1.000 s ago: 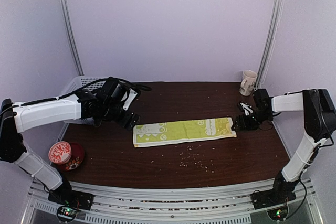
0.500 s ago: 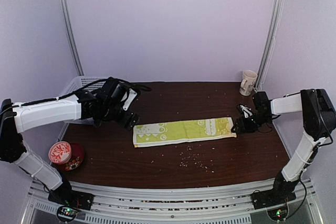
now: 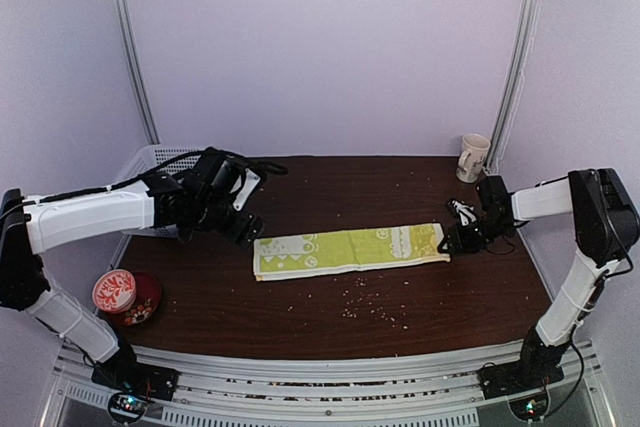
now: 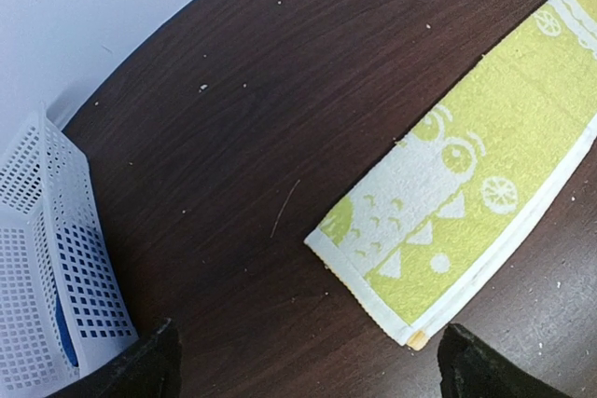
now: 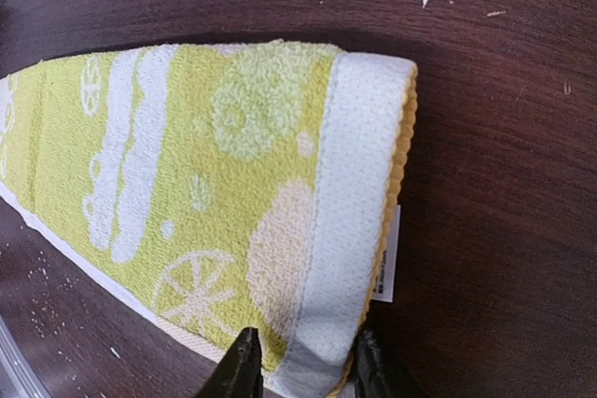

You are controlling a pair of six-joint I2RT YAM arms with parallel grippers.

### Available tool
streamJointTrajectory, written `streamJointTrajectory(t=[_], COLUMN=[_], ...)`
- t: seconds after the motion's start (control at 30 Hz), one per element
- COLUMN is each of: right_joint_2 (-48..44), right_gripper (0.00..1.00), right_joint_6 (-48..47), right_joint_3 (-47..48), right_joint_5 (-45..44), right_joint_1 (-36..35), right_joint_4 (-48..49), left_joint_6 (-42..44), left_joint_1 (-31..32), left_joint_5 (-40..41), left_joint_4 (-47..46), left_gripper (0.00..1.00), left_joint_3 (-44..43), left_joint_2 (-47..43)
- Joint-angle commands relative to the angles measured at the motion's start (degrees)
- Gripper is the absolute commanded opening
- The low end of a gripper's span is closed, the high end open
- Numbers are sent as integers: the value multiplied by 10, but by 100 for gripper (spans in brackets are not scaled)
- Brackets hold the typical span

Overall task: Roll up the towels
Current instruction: Pick up the towel from the center of the board.

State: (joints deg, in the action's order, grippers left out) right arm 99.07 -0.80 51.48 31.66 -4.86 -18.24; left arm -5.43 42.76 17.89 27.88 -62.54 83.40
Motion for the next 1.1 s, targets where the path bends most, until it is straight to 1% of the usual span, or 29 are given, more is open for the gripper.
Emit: streamJointTrajectory(t=[0.0, 0.1, 0.17, 0.23, 0.37, 0.43, 0.53, 0.63, 0.83, 1.07], right_joint_2=[36, 38, 37, 38, 41, 45, 48, 37, -31, -71], right_gripper=[33, 26, 24, 20, 9, 0, 0, 0, 0, 0], right_joint_6=[13, 15, 17, 18, 20, 20, 19, 14, 7, -14], right_joint_3=[-17, -18, -20, -20, -18, -13, -4, 14, 22, 37], right_joint_5=[-30, -39, -45, -47, -53, -55, -59, -84, -137, -113], right_joint_1=[-7, -7, -7, -7, -7, -7, -7, -7, -6, -7], right_joint_4=[-27, -24, -21, -20, -18, -19, -23, -34, -24, -33], left_joint_6=[8, 9, 9, 9, 10, 9, 10, 9, 8, 8], left_joint_1=[0, 1, 1, 1, 0, 0, 0, 0, 0, 1], left_joint_5=[9, 9, 9, 9, 9, 9, 9, 8, 4, 0], left_joint_4=[-24, -24, -23, -23, -23, -24, -23, -24, -24, -24], left_gripper=[98, 98, 98, 98, 98, 98, 98, 98, 98, 98], left_joint_3=[2, 2, 2, 2, 1, 2, 1, 1, 2, 3], left_joint_2=[-17, -18, -18, -18, -17, -17, -16, -15, -16, -18])
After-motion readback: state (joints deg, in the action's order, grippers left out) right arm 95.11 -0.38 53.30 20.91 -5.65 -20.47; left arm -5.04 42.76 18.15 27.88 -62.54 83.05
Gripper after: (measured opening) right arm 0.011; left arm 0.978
